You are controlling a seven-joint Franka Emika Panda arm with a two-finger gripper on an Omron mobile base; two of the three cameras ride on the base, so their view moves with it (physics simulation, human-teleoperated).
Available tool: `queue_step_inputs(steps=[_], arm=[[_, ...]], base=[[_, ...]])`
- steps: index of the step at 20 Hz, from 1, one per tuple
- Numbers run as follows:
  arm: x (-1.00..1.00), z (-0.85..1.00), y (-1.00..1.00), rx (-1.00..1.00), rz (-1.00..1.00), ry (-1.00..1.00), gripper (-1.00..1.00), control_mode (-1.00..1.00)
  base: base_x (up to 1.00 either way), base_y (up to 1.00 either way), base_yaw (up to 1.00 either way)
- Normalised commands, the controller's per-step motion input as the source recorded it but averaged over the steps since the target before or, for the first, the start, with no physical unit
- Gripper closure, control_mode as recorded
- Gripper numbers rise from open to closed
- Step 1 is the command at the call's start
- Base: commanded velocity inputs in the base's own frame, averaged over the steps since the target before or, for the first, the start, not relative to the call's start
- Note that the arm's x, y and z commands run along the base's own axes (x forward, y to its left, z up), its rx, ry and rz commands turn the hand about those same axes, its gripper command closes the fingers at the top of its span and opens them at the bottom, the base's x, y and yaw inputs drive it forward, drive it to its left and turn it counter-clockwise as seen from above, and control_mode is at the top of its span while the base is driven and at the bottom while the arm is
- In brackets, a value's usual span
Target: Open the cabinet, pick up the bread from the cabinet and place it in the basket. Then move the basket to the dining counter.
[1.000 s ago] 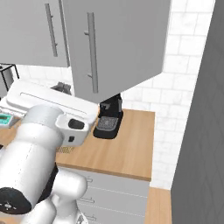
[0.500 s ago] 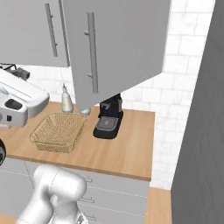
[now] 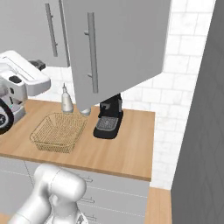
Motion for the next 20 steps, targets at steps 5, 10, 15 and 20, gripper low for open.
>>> queue_step_inputs(steps=[5,10,15,20], arm=[[1.00,-0.01,-0.16,-0.01,-0.28,0.18,1.00,-1.00],[0.73,-0.10,-0.62,0.00,-0.18,0.19,1.00,-1.00],[0.59,-0.28,-0.60,0.00,-0.17,0.13,1.00,-1.00],[0.26,-0.18,-0.72,0.00,-0.15,0.00,1.00,-1.00]], base=[[0.00,0.00,0.00],[0.00,0.00,0.00],[0.00,0.00,0.00],[0.00,0.00,0.00]])
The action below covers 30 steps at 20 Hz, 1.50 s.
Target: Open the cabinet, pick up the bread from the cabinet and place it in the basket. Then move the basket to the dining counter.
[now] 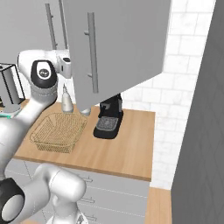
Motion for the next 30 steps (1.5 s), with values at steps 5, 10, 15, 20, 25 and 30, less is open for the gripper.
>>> queue_step_inputs(steps=[5,10,15,20,25,30], arm=[[-0.24,0.00,-1.00,0.03,-0.11,-0.08,1.00,-1.00],[-0.69,0.00,-1.00,0.10,-0.12,-0.08,1.00,-1.00],[-0.16,0.00,-1.00,0.17,-0.07,-0.05,1.00,-1.00],[0.40,0.02,-0.93,0.25,0.05,-0.02,1.00,-1.00],[-0.81,0.02,0.70,-0.07,0.20,-0.17,1.00,-1.00],[-0.27,0.41,0.99,-0.02,0.43,0.05,1.00,-1.00]], base=[[0.00,0.00,0.00],[0.00,0.00,0.00],[0.00,0.00,0.00],[0.00,0.00,0.00],[0.00,0.00,0.00],[0.00,0.00,0.00]])
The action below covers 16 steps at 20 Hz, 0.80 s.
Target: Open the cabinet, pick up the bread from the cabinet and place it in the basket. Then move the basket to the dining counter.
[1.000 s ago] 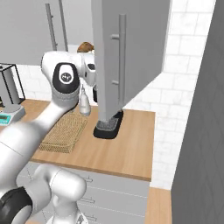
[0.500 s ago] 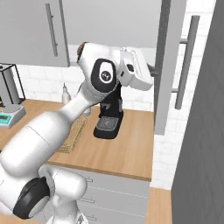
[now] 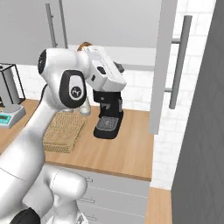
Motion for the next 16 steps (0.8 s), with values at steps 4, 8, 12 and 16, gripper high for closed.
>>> queue_step_inputs(steps=[4,8,12,16], arm=[[0.00,0.21,1.00,-0.01,0.62,0.00,1.00,-1.00],[0.00,0.46,0.95,-0.14,0.64,0.01,1.00,-1.00],[0.13,0.46,0.91,-0.06,0.50,0.18,1.00,-1.00],[0.26,0.19,0.84,0.00,0.37,0.18,1.00,-1.00]], base=[[0.00,0.00,0.00],[0.00,0.00,0.00],[0.00,0.00,0.00],[0.00,0.00,0.00]])
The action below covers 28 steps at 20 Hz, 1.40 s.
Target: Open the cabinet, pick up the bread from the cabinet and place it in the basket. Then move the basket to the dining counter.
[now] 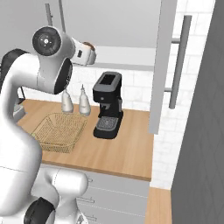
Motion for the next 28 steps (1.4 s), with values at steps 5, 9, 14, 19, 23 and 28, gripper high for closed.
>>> queue_step_inputs(steps=[5,9,14,19,23,28], arm=[[0.03,0.00,0.94,0.00,0.23,0.00,-1.00,-1.00],[0.36,0.00,0.93,-0.04,0.10,-0.02,-1.00,-1.00],[0.71,0.02,0.56,-0.15,0.02,0.01,-1.00,-1.00],[0.67,0.10,0.24,-0.13,0.00,0.00,-1.00,-1.00],[0.48,0.03,0.11,-0.08,0.00,0.00,-1.00,-1.00],[0.38,0.00,0.15,-0.09,0.00,0.00,-1.00,-1.00]], base=[[0.00,0.00,0.00],[0.00,0.00,0.00],[0.00,0.00,0.00],[0.00,0.00,0.00],[0.00,0.00,0.00],[0.00,0.00,0.00]])
